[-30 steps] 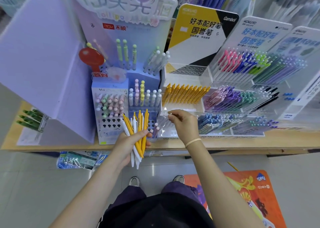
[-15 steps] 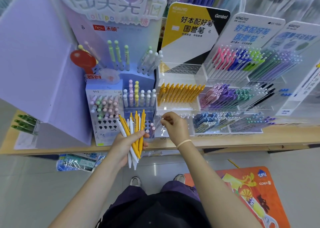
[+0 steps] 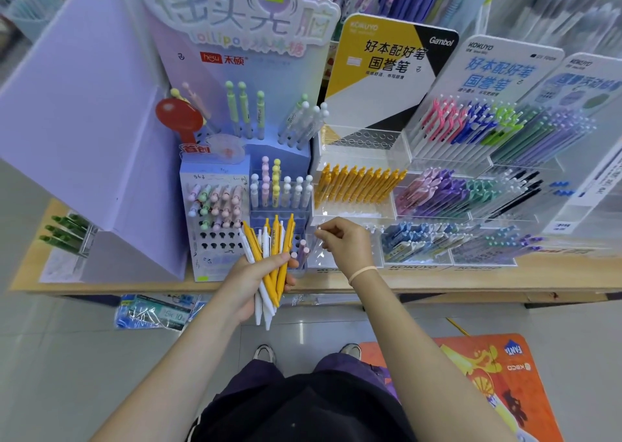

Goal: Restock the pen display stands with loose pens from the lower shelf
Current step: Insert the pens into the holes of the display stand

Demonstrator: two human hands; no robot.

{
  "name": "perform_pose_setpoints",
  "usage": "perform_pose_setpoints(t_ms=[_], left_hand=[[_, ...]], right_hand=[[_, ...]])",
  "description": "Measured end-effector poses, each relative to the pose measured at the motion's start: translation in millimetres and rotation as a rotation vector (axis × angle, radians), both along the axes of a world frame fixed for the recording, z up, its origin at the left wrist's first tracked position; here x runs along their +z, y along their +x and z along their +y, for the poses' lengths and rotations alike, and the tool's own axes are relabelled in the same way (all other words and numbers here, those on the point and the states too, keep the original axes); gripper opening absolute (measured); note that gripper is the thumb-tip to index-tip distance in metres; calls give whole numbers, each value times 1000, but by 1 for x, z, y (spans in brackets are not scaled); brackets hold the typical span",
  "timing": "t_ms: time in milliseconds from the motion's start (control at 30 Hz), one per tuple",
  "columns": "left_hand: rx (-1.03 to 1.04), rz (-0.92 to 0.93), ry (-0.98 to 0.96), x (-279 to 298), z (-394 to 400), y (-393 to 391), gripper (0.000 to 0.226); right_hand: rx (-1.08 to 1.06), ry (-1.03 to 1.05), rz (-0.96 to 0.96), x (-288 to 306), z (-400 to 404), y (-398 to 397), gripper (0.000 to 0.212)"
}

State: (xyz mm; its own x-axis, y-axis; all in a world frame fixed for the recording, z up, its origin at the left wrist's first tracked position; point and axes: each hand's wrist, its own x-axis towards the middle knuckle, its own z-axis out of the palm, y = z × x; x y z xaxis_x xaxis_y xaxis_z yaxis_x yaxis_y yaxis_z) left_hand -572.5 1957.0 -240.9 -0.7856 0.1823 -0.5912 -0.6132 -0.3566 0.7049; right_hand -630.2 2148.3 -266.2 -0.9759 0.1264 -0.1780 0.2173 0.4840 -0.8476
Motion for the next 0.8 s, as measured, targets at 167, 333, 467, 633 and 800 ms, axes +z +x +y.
perform_pose_setpoints(t_ms=[167,333,467,633,800], left_hand=[[1,-25,15,0,-1,3,13],[-10,-29,21,1,0,6,10],[-52,-8,-6,3,4,6,14],[-135,2,15,12,13,4,29],[-180,19,21,21,22,-3,28]], right_hand=[[18,3,-29,-4,3,10,18],[27,23,-19,3,0,10,7],[-20,-167,10,31,-3,17,11],[60,-601,-192,47,-5,25,16],[15,-773,-206,59,8,21,13]])
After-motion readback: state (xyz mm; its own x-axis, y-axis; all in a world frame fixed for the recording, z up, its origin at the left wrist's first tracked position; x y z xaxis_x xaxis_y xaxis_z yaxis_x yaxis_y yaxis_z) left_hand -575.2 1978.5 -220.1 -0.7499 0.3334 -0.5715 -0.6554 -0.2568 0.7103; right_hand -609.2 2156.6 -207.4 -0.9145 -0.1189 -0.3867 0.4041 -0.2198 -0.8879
